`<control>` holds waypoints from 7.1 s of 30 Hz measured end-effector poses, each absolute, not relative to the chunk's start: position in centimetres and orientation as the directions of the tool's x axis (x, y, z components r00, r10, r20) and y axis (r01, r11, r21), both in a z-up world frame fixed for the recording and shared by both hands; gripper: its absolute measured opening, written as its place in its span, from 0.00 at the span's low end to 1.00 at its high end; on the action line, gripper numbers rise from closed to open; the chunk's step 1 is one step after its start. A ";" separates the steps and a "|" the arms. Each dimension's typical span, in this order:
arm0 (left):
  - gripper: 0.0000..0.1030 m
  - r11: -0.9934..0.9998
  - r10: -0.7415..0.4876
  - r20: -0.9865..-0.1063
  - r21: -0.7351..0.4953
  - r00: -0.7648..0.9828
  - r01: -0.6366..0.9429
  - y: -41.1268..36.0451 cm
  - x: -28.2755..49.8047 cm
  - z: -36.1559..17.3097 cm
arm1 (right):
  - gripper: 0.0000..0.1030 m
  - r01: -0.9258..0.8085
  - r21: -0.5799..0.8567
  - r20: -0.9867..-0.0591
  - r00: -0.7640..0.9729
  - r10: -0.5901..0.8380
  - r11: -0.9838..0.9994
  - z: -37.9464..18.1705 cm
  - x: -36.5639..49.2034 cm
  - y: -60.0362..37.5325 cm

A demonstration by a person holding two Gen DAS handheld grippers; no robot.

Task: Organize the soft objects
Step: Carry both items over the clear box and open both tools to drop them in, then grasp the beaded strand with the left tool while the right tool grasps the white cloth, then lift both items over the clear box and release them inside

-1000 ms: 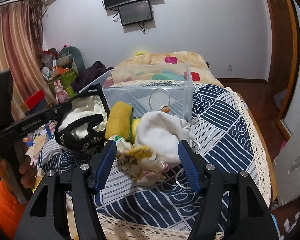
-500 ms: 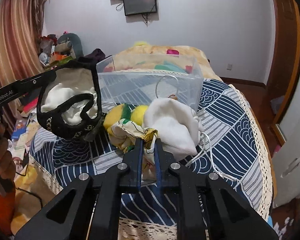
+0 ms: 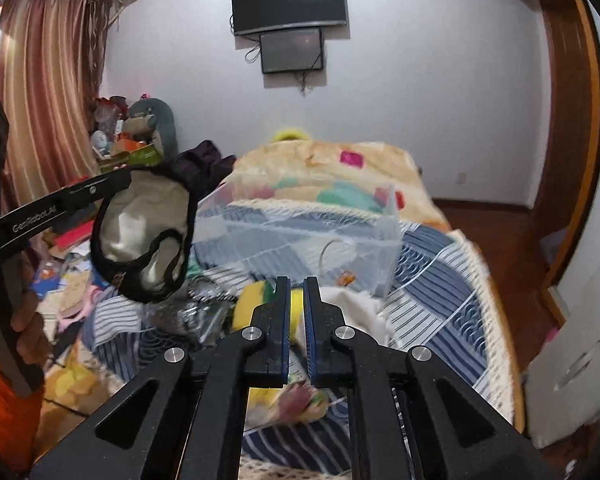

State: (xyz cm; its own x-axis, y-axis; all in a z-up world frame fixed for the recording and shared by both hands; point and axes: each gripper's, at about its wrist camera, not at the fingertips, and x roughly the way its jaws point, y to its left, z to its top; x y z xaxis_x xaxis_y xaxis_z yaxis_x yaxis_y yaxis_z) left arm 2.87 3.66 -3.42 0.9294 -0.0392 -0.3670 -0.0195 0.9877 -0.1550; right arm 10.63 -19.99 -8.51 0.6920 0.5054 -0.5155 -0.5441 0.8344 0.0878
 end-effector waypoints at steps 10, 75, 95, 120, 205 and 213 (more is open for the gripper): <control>0.09 0.986 -0.049 -0.395 -0.166 0.917 -0.019 3.7 2.7 -4.3 | 0.54 -0.575 0.129 -0.683 0.539 0.493 0.808 -14.7 10.1 -18.6; 0.09 0.987 -0.089 -0.658 -0.160 0.748 -0.023 4.4 20.5 -8.4 | 0.28 -0.516 0.038 -0.713 0.586 0.385 0.856 -10.0 23.8 -15.8; 0.77 0.996 -0.054 -0.577 -0.093 0.815 0.001 3.3 12.4 -6.3 | 0.80 -0.487 0.034 -0.537 0.727 0.427 0.873 -6.1 17.8 -18.9; 0.22 0.982 -0.149 -0.674 -0.189 0.723 0.026 2.0 10.0 -12.9 | 0.79 -0.461 0.074 -0.642 0.656 0.396 0.884 -12.6 14.6 -20.2; 0.07 0.979 -0.178 -0.630 -0.189 0.756 0.073 2.3 8.2 -10.7 | 0.14 -0.484 0.084 -0.503 0.734 0.456 0.871 -8.0 13.2 -20.7; 0.06 0.978 -0.184 -0.626 -0.192 0.758 0.080 1.9 8.0 -10.3 | 0.14 -0.489 0.082 -0.505 0.731 0.459 0.869 -8.1 13.0 -20.5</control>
State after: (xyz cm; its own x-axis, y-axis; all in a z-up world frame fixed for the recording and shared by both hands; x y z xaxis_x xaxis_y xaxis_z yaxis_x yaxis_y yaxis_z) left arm 7.96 1.90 -10.30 0.7579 -0.1845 -0.6257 0.0796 0.9782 -0.1920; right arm 13.00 -20.54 -8.08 0.7309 0.4587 -0.5053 -0.4886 0.8686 0.0818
